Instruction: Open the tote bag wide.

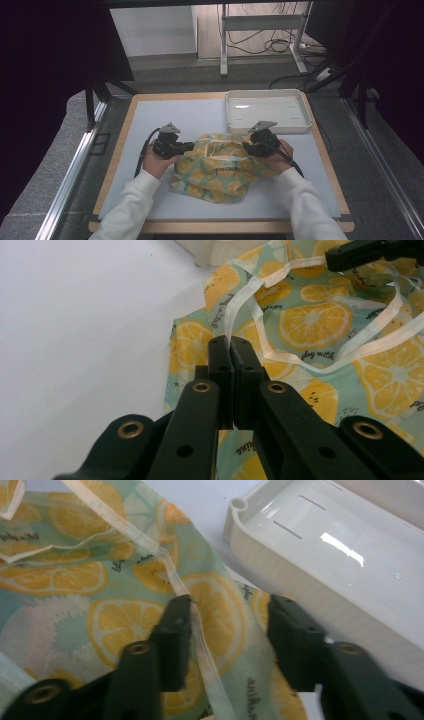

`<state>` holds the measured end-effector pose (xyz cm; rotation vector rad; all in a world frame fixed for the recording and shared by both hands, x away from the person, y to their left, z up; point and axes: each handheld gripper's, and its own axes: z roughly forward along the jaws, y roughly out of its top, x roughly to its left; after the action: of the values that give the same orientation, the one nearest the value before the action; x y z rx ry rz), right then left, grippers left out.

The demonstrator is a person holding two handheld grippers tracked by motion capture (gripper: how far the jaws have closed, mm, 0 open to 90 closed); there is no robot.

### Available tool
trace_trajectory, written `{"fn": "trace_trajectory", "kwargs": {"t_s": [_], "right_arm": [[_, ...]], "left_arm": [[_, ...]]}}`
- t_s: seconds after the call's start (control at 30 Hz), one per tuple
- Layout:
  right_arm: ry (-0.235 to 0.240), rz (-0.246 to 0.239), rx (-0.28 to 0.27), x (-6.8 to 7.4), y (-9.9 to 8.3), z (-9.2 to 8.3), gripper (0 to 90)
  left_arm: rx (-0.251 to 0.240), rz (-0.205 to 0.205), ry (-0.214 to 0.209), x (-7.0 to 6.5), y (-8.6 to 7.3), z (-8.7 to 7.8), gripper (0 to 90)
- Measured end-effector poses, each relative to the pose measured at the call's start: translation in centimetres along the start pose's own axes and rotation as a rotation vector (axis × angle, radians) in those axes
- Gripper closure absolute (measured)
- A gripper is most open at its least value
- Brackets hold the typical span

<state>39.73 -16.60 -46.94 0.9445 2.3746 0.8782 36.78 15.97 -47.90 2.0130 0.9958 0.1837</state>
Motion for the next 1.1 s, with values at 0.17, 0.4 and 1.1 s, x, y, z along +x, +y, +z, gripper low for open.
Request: {"fn": "trace_trajectory", "kwargs": {"t_s": [0.17,0.4,1.1], "right_arm": [[0.029,0.019,-0.007,-0.3,-0.1,-0.2,77.0],[0.065,0.038,-0.042,-0.7,-0.1,-0.7,87.2],[0.087,0.065,-0.161,-1.3,0.2,-2.7,88.2]], "left_arm": [[0.003,0.001,0.002,0.1,0.0,0.0,89.7],[-0.005,0.0,0.004,0.0,0.0,-0.1,89.7],[-0.032,0.002,0.006,0.1,0.1,-0.7,89.9]]}}
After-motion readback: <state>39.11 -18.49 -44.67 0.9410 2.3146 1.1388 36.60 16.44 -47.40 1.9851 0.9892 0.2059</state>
